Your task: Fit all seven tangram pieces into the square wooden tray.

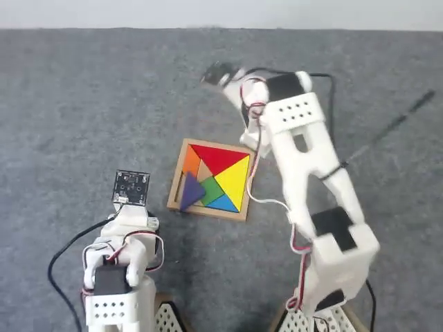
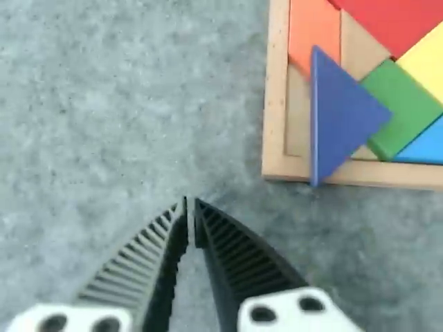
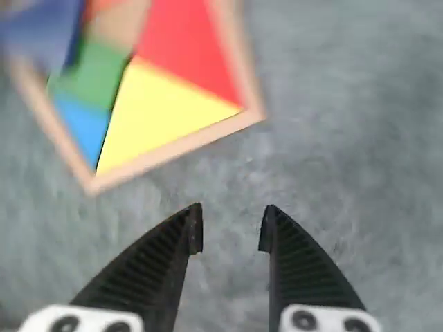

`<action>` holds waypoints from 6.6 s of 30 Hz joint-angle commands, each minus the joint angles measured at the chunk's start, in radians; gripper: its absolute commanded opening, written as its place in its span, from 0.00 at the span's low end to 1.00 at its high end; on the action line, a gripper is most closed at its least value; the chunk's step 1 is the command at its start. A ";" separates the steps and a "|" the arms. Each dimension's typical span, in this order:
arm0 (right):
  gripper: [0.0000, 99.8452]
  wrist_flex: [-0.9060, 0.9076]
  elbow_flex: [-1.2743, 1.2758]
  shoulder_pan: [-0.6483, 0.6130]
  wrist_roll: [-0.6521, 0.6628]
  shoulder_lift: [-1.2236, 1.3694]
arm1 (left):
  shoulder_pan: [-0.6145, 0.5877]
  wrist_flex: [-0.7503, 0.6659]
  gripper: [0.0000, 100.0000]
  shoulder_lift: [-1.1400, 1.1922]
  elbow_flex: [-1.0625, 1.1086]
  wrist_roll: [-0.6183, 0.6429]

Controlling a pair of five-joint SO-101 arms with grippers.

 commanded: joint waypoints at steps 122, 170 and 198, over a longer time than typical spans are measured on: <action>0.02 -1.122 0.881 -0.464 -0.321 -0.173 | 0.006 0.003 0.02 -0.017 -0.010 -0.003; 0.01 -1.035 0.787 -0.325 -0.324 -0.110 | 0.006 0.003 0.02 -0.017 -0.010 -0.003; 0.01 -1.072 0.918 -0.469 -0.437 -0.334 | 0.006 0.003 0.02 -0.017 -0.010 -0.003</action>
